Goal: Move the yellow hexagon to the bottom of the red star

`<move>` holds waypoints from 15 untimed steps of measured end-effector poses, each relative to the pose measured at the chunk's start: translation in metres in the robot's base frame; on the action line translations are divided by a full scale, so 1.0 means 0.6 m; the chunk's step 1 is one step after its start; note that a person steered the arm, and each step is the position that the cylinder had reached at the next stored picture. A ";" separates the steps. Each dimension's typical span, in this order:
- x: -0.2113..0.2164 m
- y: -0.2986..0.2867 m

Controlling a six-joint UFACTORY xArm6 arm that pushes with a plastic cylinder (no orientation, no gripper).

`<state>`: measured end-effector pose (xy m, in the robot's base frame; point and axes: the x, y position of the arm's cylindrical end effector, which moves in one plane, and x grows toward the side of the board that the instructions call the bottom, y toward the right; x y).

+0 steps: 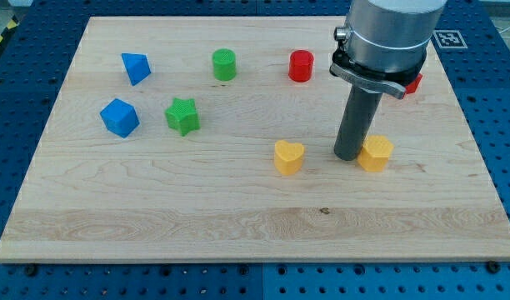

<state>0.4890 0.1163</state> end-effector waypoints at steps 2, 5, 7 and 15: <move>0.101 -0.001; 0.052 0.060; -0.051 0.084; -0.115 0.083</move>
<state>0.4197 0.1662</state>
